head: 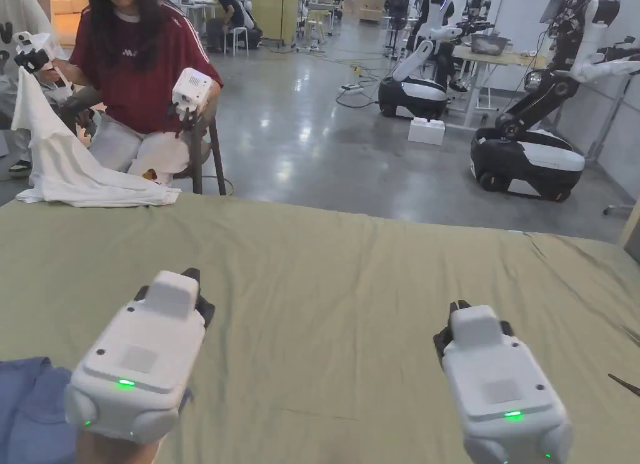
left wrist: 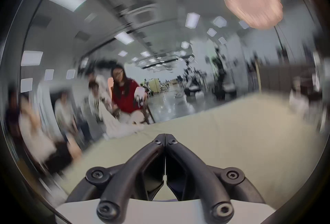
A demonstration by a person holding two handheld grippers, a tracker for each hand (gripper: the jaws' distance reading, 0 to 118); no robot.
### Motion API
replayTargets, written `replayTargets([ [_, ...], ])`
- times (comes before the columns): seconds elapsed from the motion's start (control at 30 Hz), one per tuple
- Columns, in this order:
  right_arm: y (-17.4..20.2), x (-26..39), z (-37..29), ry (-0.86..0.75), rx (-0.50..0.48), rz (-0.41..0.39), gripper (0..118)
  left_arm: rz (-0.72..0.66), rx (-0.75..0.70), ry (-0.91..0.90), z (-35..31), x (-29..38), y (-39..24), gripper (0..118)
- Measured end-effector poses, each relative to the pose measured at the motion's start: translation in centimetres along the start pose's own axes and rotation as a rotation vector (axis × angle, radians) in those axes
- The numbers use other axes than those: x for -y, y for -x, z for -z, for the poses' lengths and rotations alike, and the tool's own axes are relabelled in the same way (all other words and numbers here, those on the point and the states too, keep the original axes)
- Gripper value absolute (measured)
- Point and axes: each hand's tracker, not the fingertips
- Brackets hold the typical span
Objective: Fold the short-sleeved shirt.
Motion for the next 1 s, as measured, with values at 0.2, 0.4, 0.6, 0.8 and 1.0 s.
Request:
replayTargets([
  [0.2, 1.6, 0.2, -1.2, -0.006, -0.005, -0.430, 3, 0.630, -0.094, 0.022, 0.9, 1.4, -2.3, 0],
  [0.4, 1.8, 0.4, -1.3, 0.032, -0.039, -0.189, 3, 0.487, -0.072, 0.030, 0.6, 1.8, -2.3, 0],
  [0.6, 0.9, 0.3, -1.4, 0.107, -0.033, 0.430, 3, -0.295, -0.003, 0.028, -0.2, 1.3, 0.3, 0],
  [0.8, -0.2, 2.0, -0.8, 0.133, -0.022, 0.870, 2, -0.755, 0.004, 0.012, 0.1, 2.3, 1.7, 0],
  [1.0, -0.3, 1.4, -1.1, 0.092, 0.019, 0.738, 2, -0.600, 0.010, -0.007, 0.0, 1.6, 1.0, 0],
])
